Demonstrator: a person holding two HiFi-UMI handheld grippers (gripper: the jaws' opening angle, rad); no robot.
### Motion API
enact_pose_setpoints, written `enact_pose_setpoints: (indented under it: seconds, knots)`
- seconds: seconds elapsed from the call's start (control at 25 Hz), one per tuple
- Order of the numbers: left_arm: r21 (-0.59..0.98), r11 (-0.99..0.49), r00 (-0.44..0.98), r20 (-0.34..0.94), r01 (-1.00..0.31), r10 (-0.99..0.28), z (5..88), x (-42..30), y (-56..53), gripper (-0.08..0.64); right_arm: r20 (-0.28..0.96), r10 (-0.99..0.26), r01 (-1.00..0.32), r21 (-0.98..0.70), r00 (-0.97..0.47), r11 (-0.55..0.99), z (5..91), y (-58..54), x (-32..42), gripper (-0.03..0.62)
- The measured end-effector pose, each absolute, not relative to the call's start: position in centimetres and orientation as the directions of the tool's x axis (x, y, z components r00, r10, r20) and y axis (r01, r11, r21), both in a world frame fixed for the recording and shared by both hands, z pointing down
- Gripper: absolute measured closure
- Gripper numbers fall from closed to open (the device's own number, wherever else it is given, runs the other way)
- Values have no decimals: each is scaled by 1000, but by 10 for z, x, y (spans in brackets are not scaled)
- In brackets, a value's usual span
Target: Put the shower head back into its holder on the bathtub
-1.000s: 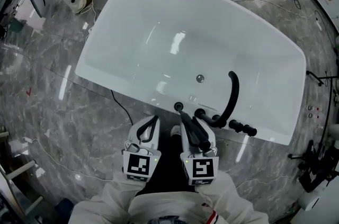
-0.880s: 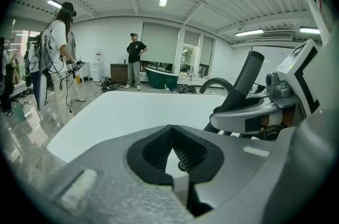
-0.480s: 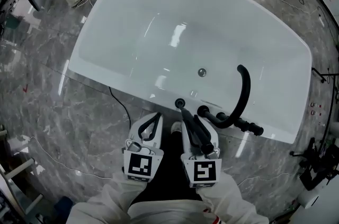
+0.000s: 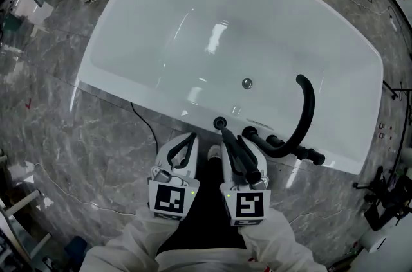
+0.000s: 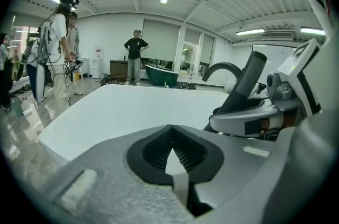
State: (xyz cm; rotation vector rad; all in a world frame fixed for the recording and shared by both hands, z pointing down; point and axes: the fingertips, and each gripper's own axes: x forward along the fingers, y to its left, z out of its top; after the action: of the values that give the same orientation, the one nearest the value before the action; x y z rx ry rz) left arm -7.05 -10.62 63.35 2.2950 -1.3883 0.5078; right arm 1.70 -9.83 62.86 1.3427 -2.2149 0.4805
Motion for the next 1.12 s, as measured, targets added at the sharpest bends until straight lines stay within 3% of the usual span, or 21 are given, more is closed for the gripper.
enact_pose_setpoints:
  seconds: [1.12]
  knots:
    - [195,-367,412,543,-910,-732,687,-81,-110,558,660,-644,-874,-38,-385,484,704,-108,14,456]
